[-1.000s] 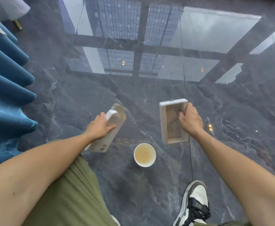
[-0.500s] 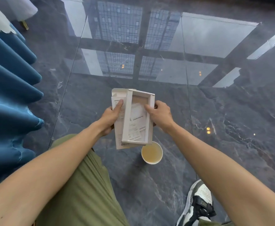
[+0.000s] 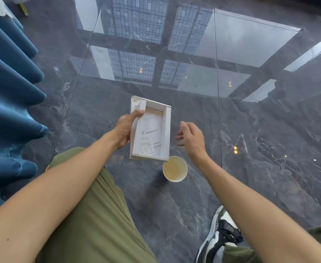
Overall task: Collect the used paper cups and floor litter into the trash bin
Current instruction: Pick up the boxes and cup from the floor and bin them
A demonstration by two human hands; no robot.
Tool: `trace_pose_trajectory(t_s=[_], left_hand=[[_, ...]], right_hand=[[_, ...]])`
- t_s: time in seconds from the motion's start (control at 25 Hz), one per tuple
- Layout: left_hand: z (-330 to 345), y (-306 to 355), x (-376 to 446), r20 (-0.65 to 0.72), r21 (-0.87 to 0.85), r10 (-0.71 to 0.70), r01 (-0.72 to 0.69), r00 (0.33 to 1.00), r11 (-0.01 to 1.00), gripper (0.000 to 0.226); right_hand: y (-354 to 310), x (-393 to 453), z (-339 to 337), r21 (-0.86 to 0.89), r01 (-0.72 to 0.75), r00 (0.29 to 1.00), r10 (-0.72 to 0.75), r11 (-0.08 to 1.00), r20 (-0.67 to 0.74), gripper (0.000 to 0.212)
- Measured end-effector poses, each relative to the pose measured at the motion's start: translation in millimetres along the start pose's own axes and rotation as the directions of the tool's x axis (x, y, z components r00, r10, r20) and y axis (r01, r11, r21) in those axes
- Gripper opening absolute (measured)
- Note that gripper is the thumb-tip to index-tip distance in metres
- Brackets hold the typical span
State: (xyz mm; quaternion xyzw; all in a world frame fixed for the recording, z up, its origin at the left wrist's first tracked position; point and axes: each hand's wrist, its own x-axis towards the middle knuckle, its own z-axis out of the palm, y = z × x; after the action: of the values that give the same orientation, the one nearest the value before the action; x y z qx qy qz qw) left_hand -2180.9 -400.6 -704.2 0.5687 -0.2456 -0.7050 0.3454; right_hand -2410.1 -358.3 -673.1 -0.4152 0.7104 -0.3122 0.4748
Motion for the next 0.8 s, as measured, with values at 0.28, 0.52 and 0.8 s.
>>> trace_pose_trajectory(t_s=[0.28,0.52,0.8], left_hand=[[7,-3,3,-0.061,0.019,-0.021,0.022,0.998,1.0,0.089],[17,-8,5,-0.035,0.147,-0.012,0.017,0.999,0.989,0.078],[34,-9,-8,-0.087,0.28,0.075,-0.048,0.993,0.959,0.044]], right_hand=[[96,-75,-29,-0.477,0.216,0.956,-0.086,0.852,0.28,0.115],[118,-76,-13,-0.508,0.153,0.963,-0.011,0.848,0.271,0.109],[115,-40,0,-0.064,-0.122,0.984,0.112,0.99,-0.14,0.072]])
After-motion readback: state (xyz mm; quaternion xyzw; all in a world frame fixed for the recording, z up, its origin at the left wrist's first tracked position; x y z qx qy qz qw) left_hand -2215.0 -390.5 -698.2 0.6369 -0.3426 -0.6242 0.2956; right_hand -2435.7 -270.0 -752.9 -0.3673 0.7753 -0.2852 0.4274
